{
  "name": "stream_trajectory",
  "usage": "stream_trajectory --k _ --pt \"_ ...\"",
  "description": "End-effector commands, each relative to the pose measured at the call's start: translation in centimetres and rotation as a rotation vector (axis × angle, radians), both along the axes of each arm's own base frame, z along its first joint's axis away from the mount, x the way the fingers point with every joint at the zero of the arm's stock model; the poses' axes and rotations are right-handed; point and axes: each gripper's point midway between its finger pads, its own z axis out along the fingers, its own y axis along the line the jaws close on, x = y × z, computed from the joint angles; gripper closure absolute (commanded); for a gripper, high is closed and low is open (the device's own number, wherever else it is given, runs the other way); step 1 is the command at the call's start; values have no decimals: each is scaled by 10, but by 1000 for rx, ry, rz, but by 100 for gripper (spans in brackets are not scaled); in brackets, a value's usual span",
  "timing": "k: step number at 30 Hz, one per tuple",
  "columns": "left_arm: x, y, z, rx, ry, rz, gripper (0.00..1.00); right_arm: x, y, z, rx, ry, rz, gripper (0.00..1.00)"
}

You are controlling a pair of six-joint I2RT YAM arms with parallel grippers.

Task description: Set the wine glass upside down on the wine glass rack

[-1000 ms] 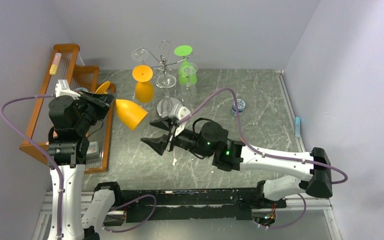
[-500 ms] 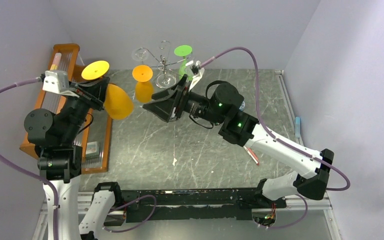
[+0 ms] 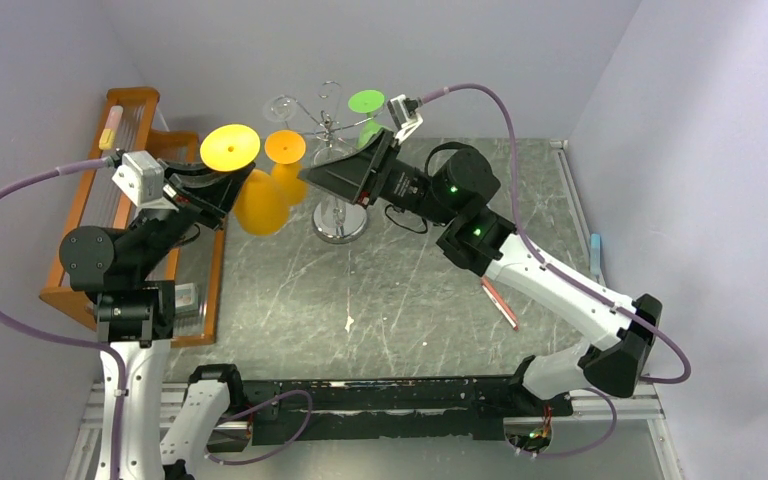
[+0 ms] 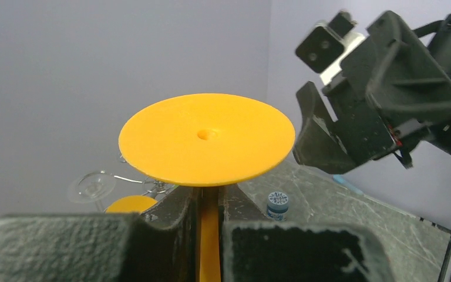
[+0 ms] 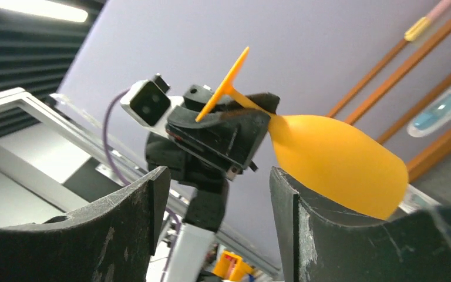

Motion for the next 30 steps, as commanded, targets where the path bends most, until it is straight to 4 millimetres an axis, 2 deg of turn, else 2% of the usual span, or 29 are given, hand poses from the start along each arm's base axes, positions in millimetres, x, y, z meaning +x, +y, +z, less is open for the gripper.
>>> stream_trajectory --k 1,12,18,26,30 --pt "-18 -14 13 50 -118 -96 95 -2 -3 24 125 91 89 34" --pt "-11 -19 -16 130 -63 -135 95 -1 18 26 88 132 174 35" --pt "-11 -25 -31 149 -35 -188 95 6 30 15 15 163 174 38" --pt "-12 -28 -46 181 -12 -220 95 21 46 -13 -98 231 140 53" --pt "-11 -27 -48 179 7 -211 95 23 50 -17 -113 238 147 68"
